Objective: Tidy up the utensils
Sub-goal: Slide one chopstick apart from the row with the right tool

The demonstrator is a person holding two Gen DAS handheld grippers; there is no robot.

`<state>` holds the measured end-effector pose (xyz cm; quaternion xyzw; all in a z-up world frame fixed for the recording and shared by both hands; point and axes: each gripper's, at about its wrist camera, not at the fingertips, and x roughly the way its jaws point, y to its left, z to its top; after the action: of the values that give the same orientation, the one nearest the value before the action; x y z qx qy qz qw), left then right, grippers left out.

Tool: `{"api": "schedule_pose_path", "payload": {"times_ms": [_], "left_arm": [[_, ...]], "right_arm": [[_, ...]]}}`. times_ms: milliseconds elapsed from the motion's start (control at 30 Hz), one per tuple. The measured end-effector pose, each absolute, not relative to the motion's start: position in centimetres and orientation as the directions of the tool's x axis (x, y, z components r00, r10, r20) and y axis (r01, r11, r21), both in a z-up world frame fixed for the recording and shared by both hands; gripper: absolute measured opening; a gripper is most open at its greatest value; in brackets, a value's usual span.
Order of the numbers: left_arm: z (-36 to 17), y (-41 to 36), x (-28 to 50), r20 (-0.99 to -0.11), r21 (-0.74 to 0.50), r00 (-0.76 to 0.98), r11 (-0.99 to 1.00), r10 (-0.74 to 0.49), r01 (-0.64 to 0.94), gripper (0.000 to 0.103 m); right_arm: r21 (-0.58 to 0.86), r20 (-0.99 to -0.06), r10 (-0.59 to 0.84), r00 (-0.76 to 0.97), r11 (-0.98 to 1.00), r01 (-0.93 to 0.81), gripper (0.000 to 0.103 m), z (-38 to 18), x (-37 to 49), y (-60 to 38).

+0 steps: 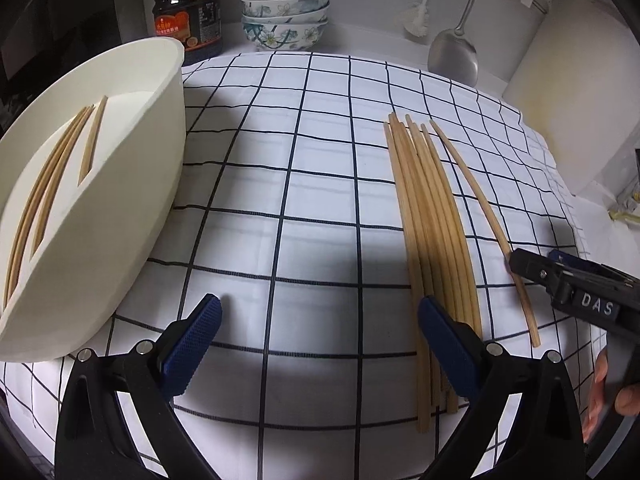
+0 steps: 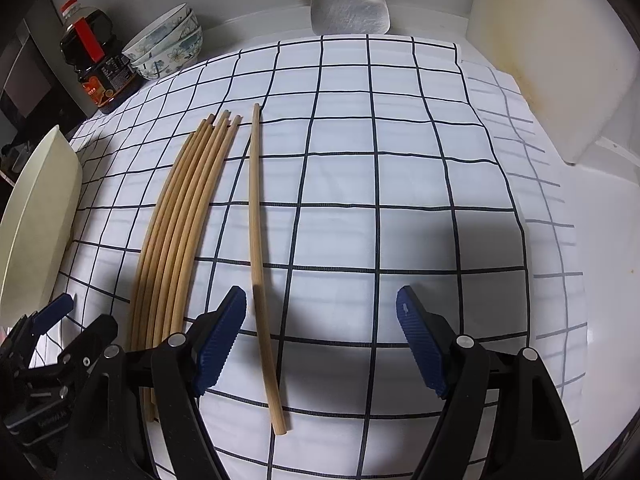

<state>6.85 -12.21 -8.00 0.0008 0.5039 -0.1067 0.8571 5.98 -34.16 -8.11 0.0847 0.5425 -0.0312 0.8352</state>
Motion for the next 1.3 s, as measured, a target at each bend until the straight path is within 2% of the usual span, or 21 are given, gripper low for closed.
{"api": "schedule_pose_path", "payload": {"times_ms": [200, 600, 1300], "left_arm": [[-7.5, -12.9, 7.2, -0.860, -0.116, 0.468, 0.972, -0.201, 0.206, 0.097], [-8.2, -13.8, 7.7, -0.873, -0.049, 0.461, 0.970, -0.157, 0.237, 0.097], [-8.3, -13.8, 7.8, -0.870, -0.017, 0.475, 0.969, -0.137, 0.248, 0.098]], "right_arm": [[0.115, -0.910, 0.046, 0.411, 0.983, 0.143, 0.075, -8.2, 6.2, -34.1], [0.119, -0.909, 0.050, 0.414, 0.983, 0.141, 0.076, -8.2, 6.2, -34.1], [0.124, -0.908, 0.054, 0.416, 0.982, 0.143, 0.076, -8.1, 6.3, -34.1]]}}
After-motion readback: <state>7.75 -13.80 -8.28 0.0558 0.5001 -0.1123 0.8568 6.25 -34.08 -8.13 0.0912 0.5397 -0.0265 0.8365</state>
